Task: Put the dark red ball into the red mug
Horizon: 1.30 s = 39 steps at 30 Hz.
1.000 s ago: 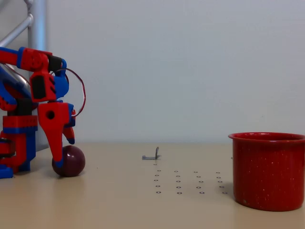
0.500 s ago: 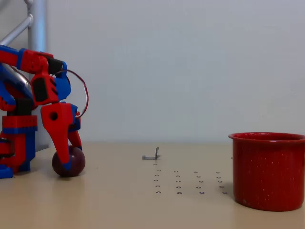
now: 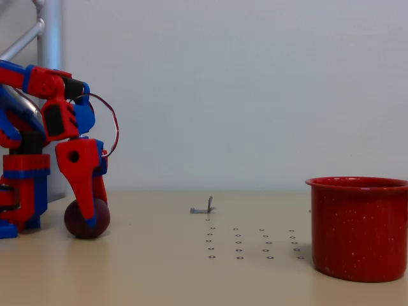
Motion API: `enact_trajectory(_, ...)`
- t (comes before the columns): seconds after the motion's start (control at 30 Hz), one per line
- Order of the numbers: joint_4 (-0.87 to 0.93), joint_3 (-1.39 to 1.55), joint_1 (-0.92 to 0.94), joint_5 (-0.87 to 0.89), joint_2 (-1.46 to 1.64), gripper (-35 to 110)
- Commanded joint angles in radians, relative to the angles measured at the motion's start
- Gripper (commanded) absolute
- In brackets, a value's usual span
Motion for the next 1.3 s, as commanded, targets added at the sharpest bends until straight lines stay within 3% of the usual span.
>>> enact_trajectory(0.0, -0.006, -0.014, 0.017, -0.021, 0.006, 32)
enact_trajectory(0.37, 0.043, -0.005, 0.057, -0.015, 0.044, 46)
enact_trajectory(1.27, 0.075, 0.012, 0.094, -0.071, 0.057, 29)
